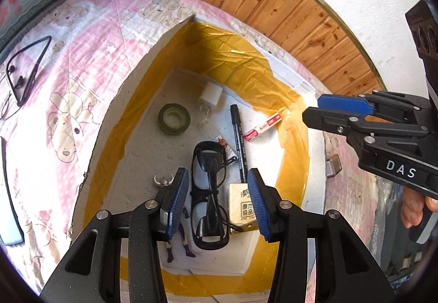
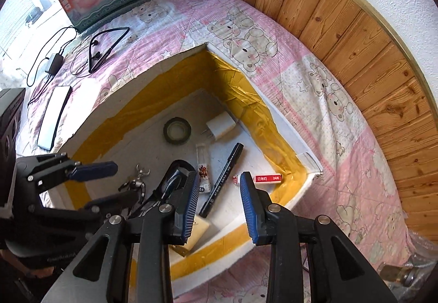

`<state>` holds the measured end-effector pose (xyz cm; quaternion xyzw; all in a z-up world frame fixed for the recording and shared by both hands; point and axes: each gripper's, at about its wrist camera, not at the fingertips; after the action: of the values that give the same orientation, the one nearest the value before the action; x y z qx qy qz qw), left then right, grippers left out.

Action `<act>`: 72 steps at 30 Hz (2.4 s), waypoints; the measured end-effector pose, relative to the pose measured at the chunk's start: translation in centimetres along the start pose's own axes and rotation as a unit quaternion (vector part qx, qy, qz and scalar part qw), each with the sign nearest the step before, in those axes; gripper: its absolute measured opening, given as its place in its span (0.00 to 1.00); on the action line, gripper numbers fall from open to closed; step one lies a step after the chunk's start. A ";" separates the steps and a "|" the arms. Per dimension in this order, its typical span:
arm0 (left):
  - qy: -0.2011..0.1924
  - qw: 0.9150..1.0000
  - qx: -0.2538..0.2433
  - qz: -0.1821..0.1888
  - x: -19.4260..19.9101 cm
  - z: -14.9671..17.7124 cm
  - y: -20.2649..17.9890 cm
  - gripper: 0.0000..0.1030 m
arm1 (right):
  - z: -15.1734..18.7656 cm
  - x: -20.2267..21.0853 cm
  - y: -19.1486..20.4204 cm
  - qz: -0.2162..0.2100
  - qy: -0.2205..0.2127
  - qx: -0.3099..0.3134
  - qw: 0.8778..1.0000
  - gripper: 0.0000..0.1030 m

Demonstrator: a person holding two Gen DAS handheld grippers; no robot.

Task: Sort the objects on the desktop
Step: 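Lift both open tools out and move them toward the gold tin and pink clips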

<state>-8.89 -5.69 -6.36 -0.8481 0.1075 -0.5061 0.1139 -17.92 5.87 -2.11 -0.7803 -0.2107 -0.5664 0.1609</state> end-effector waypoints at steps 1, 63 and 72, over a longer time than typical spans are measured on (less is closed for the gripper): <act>-0.003 1.000 -0.001 -0.001 0.1 0.0 -0.1 0.46 | 0.3 0.4 -0.1 0.000 0.001 0.003 1.000 0.32; -0.081 0.979 -0.184 0.019 2.1 6.9 -17.7 0.48 | 22.0 4.5 -11.0 -0.073 -0.176 -0.201 0.961 0.50; -0.029 0.983 -0.172 0.058 -4.7 2.9 -21.8 0.49 | 22.5 0.7 -19.0 -0.021 -0.165 -0.273 0.947 0.64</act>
<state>-7.09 16.66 -5.01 -0.8617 0.2382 -0.4480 -0.0011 -9.11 33.28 -8.13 -0.8721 -0.0878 -0.4692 -0.1078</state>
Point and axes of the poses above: each gripper's, at about its wrist camera, not at the fingertips, and x roughly against the way its jaws point, y to its left, z to its underside, and after that the axes turned 15 degrees about -x, right-handed
